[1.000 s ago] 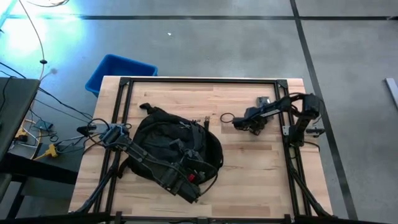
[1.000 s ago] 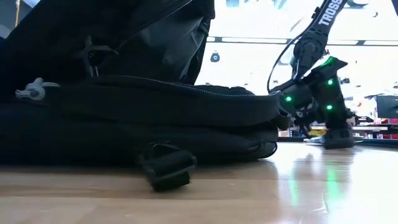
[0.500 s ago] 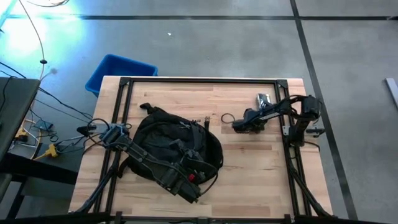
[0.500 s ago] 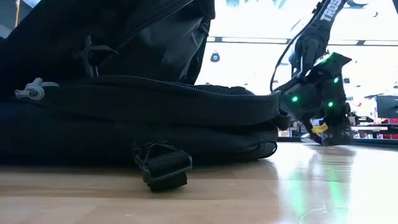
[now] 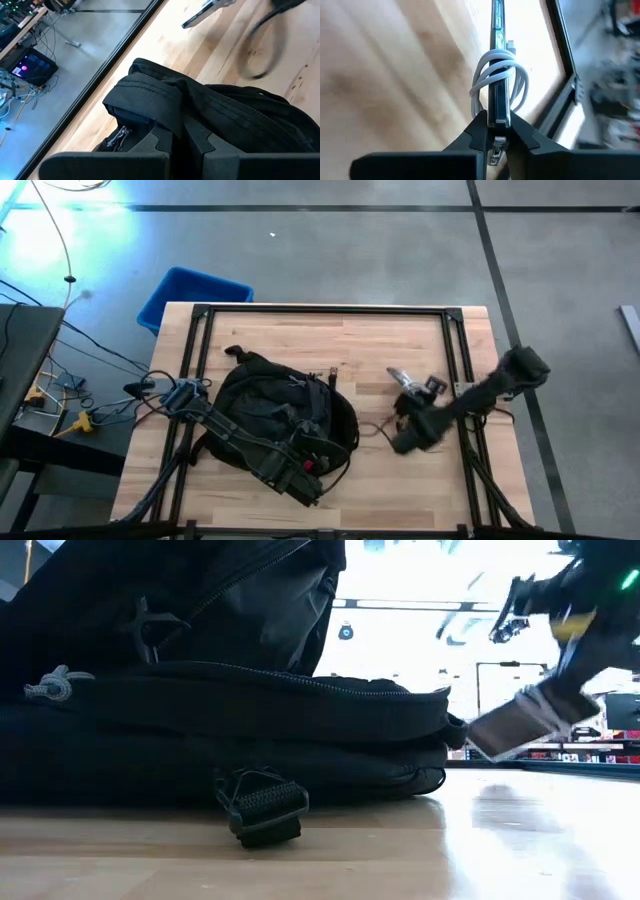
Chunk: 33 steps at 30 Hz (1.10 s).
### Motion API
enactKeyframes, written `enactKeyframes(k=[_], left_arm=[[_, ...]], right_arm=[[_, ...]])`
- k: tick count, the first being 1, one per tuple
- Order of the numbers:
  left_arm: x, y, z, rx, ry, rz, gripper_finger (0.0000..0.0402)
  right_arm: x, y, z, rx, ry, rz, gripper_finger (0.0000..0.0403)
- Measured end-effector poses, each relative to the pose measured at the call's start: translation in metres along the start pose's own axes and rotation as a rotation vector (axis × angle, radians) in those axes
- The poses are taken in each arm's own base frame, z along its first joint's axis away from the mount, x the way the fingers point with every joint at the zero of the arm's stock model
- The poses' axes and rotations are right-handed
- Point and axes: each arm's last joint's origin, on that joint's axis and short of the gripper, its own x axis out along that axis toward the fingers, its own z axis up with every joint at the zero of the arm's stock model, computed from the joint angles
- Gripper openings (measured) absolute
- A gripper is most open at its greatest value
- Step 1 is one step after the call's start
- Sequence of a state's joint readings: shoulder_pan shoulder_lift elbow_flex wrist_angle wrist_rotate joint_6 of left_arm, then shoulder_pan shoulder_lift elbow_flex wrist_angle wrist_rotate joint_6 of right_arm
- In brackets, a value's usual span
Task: Unpack backpack
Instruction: Put the black cellphone into the black backpack
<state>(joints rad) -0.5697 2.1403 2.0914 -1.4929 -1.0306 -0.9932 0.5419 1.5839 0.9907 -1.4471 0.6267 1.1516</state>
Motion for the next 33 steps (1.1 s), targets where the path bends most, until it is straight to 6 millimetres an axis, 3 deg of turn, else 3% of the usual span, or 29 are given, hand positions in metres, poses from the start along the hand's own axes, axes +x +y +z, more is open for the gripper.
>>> enactKeyframes(k=[7,12,17,21,25,29,33], left_arm=[[0.000,0.000,0.000,-0.001,-0.006,0.003,0.0000],[0.000,-0.002,0.003,-0.028,-0.065,0.018,0.0000],[0.002,-0.003,0.006,-0.047,-0.088,0.024,0.0000],[0.002,-0.003,0.009,-0.060,-0.161,0.064,0.0000],[0.000,-0.007,0.014,-0.039,-0.245,0.098,0.0000],[-0.001,-0.011,0.019,-0.016,-0.264,0.090,0.0000],[0.000,-0.012,0.021,-0.013,-0.262,0.076,0.0000]], right_arm=[[-0.074,-0.007,-0.019,0.208,-0.407,0.291,0.0018],[-0.094,0.015,-0.017,0.364,-0.562,0.560,0.0018],[-0.079,0.042,0.010,0.453,-0.625,0.761,0.0018],[-0.039,0.052,0.034,0.501,-0.560,0.909,0.0018],[-0.008,0.046,0.053,0.642,-0.587,0.954,0.0018],[0.010,0.046,0.064,0.668,-0.565,1.024,0.0018],[0.019,0.061,0.062,0.568,-0.493,1.064,0.0054]])
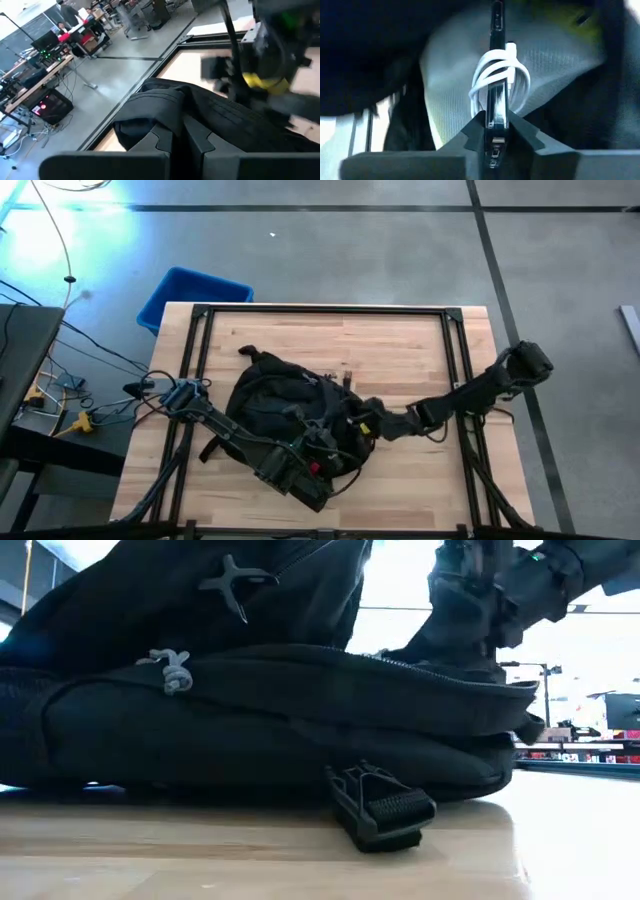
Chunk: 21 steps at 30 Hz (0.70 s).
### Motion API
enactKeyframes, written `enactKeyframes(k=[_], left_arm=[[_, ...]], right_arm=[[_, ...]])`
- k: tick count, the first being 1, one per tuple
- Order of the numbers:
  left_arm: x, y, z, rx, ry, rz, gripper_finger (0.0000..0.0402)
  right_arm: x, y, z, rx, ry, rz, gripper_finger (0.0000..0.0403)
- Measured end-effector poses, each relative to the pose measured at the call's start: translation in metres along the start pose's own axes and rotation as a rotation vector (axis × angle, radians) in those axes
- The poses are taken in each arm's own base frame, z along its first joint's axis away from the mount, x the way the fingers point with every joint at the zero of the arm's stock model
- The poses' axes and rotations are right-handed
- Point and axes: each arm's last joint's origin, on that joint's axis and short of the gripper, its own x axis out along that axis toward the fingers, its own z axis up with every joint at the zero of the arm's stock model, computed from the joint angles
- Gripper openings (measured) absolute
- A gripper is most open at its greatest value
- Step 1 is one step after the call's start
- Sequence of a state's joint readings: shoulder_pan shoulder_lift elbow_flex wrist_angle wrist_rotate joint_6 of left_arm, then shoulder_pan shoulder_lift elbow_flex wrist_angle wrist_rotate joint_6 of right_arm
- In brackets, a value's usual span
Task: Unpack backpack
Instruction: Put the black cellphone into the black backpack, then close the black backpack
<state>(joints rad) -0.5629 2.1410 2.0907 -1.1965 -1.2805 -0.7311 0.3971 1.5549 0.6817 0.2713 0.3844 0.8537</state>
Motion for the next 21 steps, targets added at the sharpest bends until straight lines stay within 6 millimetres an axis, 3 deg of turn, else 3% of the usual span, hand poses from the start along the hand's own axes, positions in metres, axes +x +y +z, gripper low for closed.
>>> enactKeyframes(k=[7,11,17,21], left_arm=[[0.000,-0.001,-0.001,-0.006,0.030,-0.038,0.0000],[0.001,-0.001,0.000,-0.010,0.035,-0.039,0.0000],[0.005,-0.002,-0.001,-0.007,0.039,-0.033,0.0000],[0.014,-0.004,-0.005,0.002,0.067,-0.033,0.0000]], right_arm=[[0.005,0.006,-0.020,-0.380,0.175,0.122,0.0156],[-0.006,0.011,-0.016,-0.471,0.337,0.176,0.0205],[-0.047,0.039,-0.001,-0.814,0.391,-0.008,0.0224],[-0.067,0.056,-0.015,-0.891,0.266,-0.070,0.0219]])
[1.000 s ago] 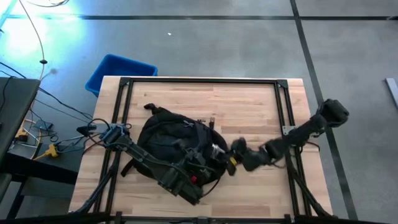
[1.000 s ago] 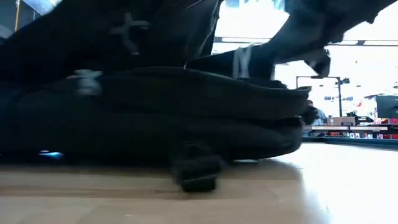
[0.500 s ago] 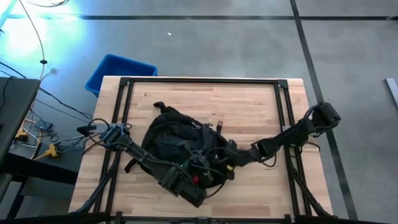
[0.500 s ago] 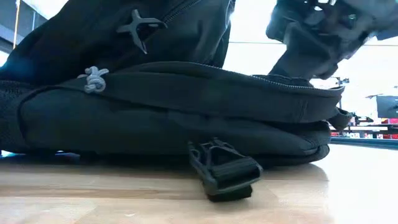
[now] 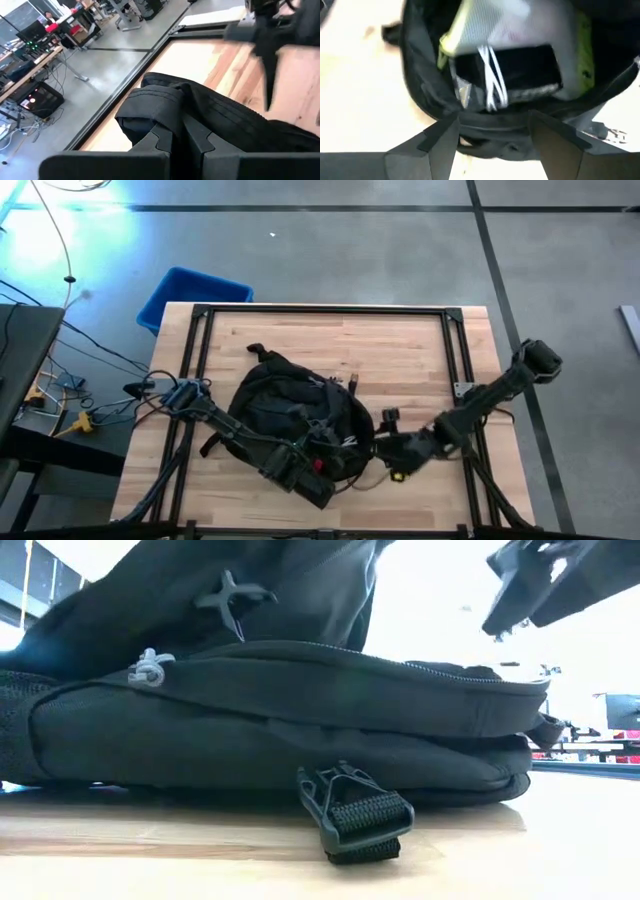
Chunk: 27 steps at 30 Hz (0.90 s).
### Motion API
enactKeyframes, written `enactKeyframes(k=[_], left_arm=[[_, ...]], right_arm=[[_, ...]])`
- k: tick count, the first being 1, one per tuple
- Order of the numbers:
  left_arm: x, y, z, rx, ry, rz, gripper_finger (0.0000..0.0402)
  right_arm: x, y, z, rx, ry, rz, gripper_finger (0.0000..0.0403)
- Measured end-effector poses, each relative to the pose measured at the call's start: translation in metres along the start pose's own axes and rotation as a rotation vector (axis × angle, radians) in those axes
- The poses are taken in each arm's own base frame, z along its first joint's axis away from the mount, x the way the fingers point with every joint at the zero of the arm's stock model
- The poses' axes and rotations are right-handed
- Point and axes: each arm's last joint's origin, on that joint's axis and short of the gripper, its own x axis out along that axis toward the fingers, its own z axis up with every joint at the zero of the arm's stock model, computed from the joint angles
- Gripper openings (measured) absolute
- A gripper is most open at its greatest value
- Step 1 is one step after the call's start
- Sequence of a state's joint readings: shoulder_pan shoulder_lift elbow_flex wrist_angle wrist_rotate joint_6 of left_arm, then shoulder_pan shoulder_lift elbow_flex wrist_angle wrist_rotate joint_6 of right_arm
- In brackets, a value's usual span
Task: Unpack backpack
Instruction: Close the black backpack
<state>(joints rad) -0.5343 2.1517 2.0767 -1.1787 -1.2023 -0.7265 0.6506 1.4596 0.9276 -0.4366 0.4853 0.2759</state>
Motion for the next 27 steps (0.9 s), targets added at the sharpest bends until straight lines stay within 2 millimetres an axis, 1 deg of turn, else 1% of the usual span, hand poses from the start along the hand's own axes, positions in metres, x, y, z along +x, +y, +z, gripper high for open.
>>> enactKeyframes(k=[2,4,7,10,13,15,17,19,22,25,27], left_arm=[[0.009,-0.001,-0.003,0.025,0.034,-0.013,0.0000],[0.021,-0.002,-0.004,0.070,0.080,-0.044,0.0000],[0.044,0.001,0.003,0.089,0.127,-0.103,0.0000],[0.072,0.005,0.017,0.088,0.126,-0.180,0.0000],[0.097,0.012,0.029,0.063,0.108,-0.240,0.0003],[0.110,0.019,0.035,0.063,0.111,-0.284,0.0016],[0.118,0.028,0.042,0.060,0.117,-0.311,0.0036],[0.122,0.035,0.048,0.057,0.117,-0.337,0.0061],[0.119,0.043,0.054,0.072,0.116,-0.349,0.0098],[0.107,0.050,0.062,0.140,0.112,-0.353,0.0123],[0.098,0.055,0.071,0.180,0.073,-0.327,0.0134]], right_arm=[[0.000,0.014,-0.007,-0.004,-0.051,0.042,0.0217],[0.005,0.029,-0.017,-0.002,-0.100,0.113,0.0216],[0.018,0.046,-0.034,0.002,-0.157,0.155,0.0216],[0.032,0.054,-0.044,0.016,-0.203,0.130,0.0216],[0.043,0.055,-0.050,0.018,-0.211,0.021,0.0216],[0.047,0.056,-0.052,0.017,-0.212,-0.055,0.0216],[0.046,0.058,-0.049,0.016,-0.215,-0.072,0.0216],[0.042,0.060,-0.043,0.032,-0.239,-0.075,0.0216],[0.039,0.065,-0.045,0.017,-0.246,-0.074,0.0216],[0.034,0.070,-0.047,0.009,-0.269,-0.099,0.0216],[0.032,0.072,-0.048,0.000,-0.283,-0.114,0.0216]])
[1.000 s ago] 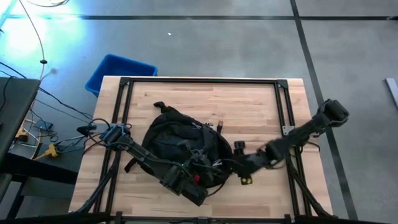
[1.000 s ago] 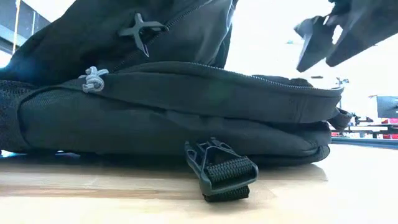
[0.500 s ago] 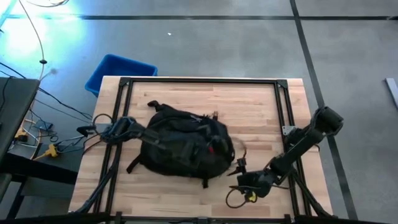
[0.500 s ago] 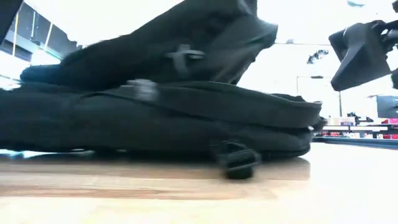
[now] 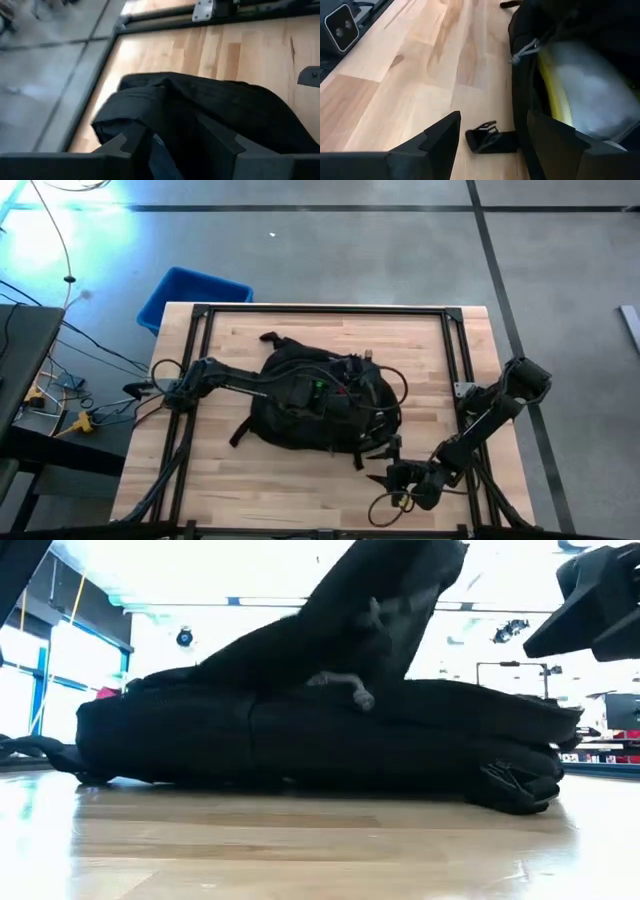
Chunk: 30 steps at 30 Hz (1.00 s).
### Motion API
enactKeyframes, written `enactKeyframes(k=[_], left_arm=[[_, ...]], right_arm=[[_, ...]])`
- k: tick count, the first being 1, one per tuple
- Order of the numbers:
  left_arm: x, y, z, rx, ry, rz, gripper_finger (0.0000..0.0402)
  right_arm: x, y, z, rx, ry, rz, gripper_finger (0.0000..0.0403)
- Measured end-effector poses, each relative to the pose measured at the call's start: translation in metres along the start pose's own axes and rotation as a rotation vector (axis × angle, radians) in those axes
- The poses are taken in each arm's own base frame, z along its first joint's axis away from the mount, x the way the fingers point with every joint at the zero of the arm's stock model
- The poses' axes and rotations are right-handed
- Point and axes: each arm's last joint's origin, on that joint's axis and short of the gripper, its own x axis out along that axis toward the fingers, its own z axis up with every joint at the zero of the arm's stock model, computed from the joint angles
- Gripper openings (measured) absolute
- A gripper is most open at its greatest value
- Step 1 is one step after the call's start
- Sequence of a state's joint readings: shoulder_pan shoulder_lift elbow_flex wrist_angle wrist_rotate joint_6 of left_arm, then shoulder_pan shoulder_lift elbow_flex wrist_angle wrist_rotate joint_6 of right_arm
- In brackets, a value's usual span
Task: Unpack backpack
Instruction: Close the black backpack
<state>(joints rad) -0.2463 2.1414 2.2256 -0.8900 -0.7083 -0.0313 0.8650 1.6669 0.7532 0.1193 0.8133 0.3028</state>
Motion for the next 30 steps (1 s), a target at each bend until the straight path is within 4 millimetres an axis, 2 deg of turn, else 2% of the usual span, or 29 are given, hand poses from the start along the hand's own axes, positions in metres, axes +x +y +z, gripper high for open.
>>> enactKeyframes(k=[4,7,10,12,16,20,22,24,27,30], left_arm=[[-0.019,0.003,0.019,0.022,-0.122,0.194,0.0140],[-0.019,0.008,0.027,-0.007,-0.180,0.133,0.0140],[-0.007,0.014,0.025,-0.062,-0.165,0.024,0.0140],[-0.002,0.017,0.020,-0.040,-0.124,0.016,0.0141],[-0.011,0.014,0.005,0.082,0.003,0.010,0.0143],[-0.033,-0.009,-0.017,0.183,0.168,-0.149,0.0143],[-0.039,-0.028,-0.030,0.204,0.254,-0.219,0.0143],[-0.042,-0.051,-0.046,0.258,0.332,-0.240,0.0143],[-0.041,-0.084,-0.074,0.363,0.407,-0.245,0.0143],[-0.039,-0.107,-0.100,0.463,0.455,-0.245,0.0143]], right_arm=[[-0.002,0.003,0.005,-0.018,-0.049,-0.004,0.0216],[0.000,0.001,0.007,-0.004,-0.062,-0.004,0.0216],[0.002,0.000,0.007,0.002,-0.057,-0.009,0.0216],[0.002,0.000,0.007,0.015,-0.053,-0.008,0.0216],[0.005,0.001,0.006,0.031,-0.044,0.043,0.0216],[0.020,0.010,0.004,0.013,-0.053,0.216,0.0216],[0.032,0.014,0.001,-0.013,-0.079,0.256,0.0216],[0.040,0.015,0.000,-0.029,-0.091,0.205,0.0216],[0.045,0.014,0.011,-0.075,-0.090,0.070,0.0216],[0.049,0.005,0.014,-0.151,-0.025,-0.127,0.0216]])
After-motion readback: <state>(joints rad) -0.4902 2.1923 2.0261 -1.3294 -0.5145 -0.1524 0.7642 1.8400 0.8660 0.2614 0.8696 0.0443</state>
